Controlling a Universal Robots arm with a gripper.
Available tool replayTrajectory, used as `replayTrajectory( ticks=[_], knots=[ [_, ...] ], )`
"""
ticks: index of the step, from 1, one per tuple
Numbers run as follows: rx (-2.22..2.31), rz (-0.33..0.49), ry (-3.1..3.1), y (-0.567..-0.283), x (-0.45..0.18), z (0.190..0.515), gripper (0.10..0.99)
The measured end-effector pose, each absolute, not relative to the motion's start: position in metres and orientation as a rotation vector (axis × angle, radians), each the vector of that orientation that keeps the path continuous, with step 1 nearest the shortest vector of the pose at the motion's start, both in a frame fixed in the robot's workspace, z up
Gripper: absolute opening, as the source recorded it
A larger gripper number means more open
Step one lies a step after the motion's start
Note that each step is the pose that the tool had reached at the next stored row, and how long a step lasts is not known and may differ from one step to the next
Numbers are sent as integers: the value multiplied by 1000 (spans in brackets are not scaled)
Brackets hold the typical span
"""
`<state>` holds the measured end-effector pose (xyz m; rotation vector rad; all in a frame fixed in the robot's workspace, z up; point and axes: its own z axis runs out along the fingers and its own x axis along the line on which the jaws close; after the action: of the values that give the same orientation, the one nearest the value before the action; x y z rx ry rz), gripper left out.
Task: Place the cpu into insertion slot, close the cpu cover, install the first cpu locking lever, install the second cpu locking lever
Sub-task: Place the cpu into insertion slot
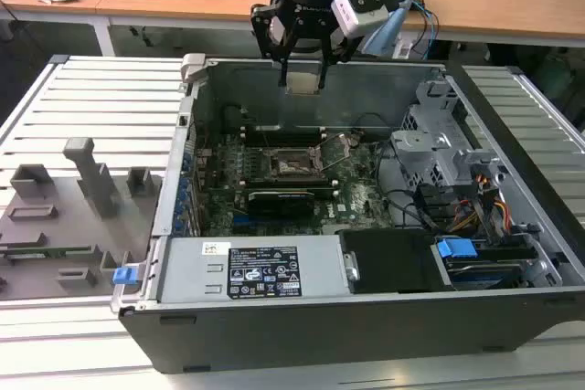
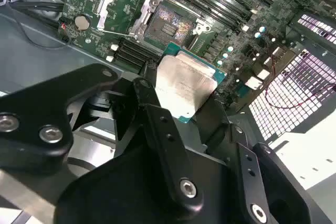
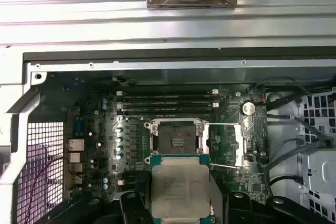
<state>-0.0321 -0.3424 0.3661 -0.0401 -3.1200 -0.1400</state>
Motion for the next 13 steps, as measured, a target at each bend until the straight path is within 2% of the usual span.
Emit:
replayTrajectory(
  ticks=[13],
  knots=[
    [-96,-141,-3120,-354,-32,366,541]
  ],
)
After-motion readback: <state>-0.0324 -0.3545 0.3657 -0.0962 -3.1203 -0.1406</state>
